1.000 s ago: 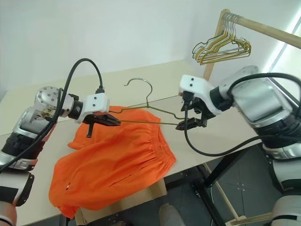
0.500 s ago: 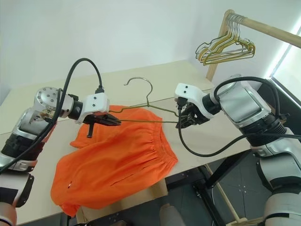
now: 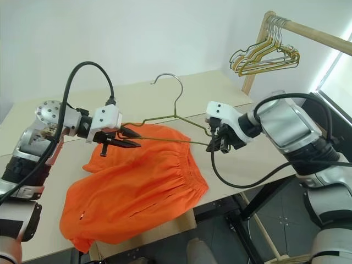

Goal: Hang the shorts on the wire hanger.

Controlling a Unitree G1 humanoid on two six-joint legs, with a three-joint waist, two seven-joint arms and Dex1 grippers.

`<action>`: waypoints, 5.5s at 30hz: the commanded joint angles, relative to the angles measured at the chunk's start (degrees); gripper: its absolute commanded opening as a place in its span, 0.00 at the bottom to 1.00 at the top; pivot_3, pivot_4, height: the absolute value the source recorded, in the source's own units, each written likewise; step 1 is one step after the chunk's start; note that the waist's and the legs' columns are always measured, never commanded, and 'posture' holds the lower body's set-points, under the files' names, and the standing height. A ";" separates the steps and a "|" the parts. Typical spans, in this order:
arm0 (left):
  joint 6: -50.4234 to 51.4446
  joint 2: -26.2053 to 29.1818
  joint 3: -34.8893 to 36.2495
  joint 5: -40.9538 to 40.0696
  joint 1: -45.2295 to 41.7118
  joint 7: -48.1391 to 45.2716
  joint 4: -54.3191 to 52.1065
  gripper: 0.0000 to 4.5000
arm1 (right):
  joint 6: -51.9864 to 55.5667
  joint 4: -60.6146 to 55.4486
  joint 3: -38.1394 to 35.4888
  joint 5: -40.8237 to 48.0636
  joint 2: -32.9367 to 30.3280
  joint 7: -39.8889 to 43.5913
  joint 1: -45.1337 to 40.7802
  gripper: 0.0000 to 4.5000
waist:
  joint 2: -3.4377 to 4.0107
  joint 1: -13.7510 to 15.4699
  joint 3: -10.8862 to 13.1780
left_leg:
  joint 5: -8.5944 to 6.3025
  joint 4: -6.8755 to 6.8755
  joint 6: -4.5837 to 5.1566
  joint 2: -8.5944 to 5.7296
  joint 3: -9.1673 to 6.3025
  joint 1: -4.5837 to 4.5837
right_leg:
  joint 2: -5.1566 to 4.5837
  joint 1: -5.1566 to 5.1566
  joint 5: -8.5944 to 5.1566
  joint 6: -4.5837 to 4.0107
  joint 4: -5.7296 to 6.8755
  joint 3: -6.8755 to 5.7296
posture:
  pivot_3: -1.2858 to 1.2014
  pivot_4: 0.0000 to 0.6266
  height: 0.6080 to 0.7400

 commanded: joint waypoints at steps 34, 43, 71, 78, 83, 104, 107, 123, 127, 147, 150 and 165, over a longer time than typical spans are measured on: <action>5.82 0.95 13.41 -16.63 13.62 6.52 -17.53 0.99 | 34.45 -5.48 -30.84 33.38 -12.83 -12.20 42.83 0.00 | 0.04 3.72 0.01 | -0.11 0.22 0.18 0.03 0.05 -0.08 | 0.13 0.17 -0.04 0.06 -0.12 -0.02 | 0.43 0.08 1.00; 6.81 3.45 14.00 -17.82 15.23 6.67 -19.62 0.99 | 33.56 1.76 -24.23 32.24 -11.94 -13.74 40.15 0.00 | 0.05 5.94 0.03 | -0.13 0.23 0.21 0.04 0.14 -0.06 | 0.16 0.18 -0.04 0.06 -0.17 0.01 | 0.44 0.08 1.00; 7.61 5.50 15.13 -17.77 17.38 9.20 -22.12 0.99 | 34.67 18.84 -18.38 34.95 0.88 -18.84 25.57 0.00 | 0.15 10.12 0.42 | -0.18 0.23 0.27 0.10 0.33 -0.01 | 0.24 0.12 -0.02 0.04 -0.18 0.11 | 0.47 0.10 1.00; 8.17 5.99 15.39 -18.30 17.56 9.25 -22.68 0.99 | 34.30 19.13 -18.48 34.34 4.58 -19.00 24.86 0.00 | 0.14 11.07 0.42 | -0.18 0.24 0.27 0.11 0.33 -0.01 | 0.26 0.11 -0.02 0.04 -0.17 0.10 | 0.48 0.09 1.00; 8.21 6.21 15.30 -18.55 17.23 9.30 -22.67 0.99 | 33.05 25.65 -22.51 31.54 8.52 -22.04 21.44 0.00 | 0.15 11.12 0.42 | -0.17 0.24 0.27 0.09 0.36 0.04 | 0.25 0.12 -0.01 0.03 -0.12 0.13 | 0.48 0.08 1.00; 4.95 5.46 12.89 -16.61 11.90 6.43 -16.41 0.99 | 6.55 -5.19 -23.22 17.64 8.78 -31.89 25.67 0.00 | 0.16 10.27 0.41 | -0.17 0.23 0.27 0.10 0.35 -0.04 | 0.27 0.03 -0.02 0.03 -0.12 0.11 | 0.45 0.04 1.00; 2.49 5.34 11.70 -14.97 8.21 4.50 -12.08 0.99 | 1.30 -7.19 -17.99 11.67 7.35 -32.17 22.10 0.00 | 0.16 9.39 0.41 | -0.17 0.23 0.26 0.09 0.35 -0.04 | 0.25 0.03 -0.02 0.03 -0.13 0.09 | 0.44 0.03 1.00; -14.00 -0.01 2.65 -2.88 -11.69 -7.70 14.88 0.99 | -6.21 -12.33 -4.22 1.31 1.01 -17.11 9.61 0.00 | 0.17 4.95 0.37 | -0.15 0.31 0.24 0.04 0.19 -0.16 | 0.19 -0.05 -0.01 0.03 -0.07 -0.02 | 0.42 0.00 1.00; -21.76 -2.59 -2.49 1.83 -16.00 -8.84 23.30 0.99 | -6.25 -11.67 -3.08 0.06 1.49 -15.20 7.65 0.00 | 0.17 3.89 0.36 | -0.15 0.31 0.24 0.02 0.12 -0.23 | 0.17 -0.10 -0.02 0.04 -0.08 -0.05 | 0.42 0.00 1.00; -41.78 -8.37 -8.47 16.22 -24.14 -7.20 44.94 0.18 | -2.38 -12.36 -2.71 -1.78 1.74 -12.03 5.34 0.00 | 0.16 -0.39 0.36 | -0.15 0.38 0.25 -0.11 0.03 -0.31 | -0.01 -0.10 -0.06 0.11 0.00 -0.08 | 0.40 0.00 1.00; -41.39 -8.47 -8.15 15.79 -24.04 -7.99 45.04 0.01 | -1.89 -12.36 -2.35 -2.34 1.88 -12.08 4.85 0.00 | 0.16 -0.70 0.36 | -0.15 0.38 0.25 -0.10 0.01 -0.29 | 0.01 -0.10 -0.06 0.12 0.02 -0.08 | 0.40 0.00 1.00; -31.53 -8.75 -5.52 12.35 -22.06 -8.76 42.82 0.00 | -0.39 -16.68 -9.75 -3.04 -4.88 -14.53 10.34 0.66 | 0.16 -1.40 0.35 | -0.15 0.45 0.25 -0.13 -0.09 -0.42 | -0.04 -0.11 -0.08 0.14 0.02 -0.17 | 0.40 0.00 1.00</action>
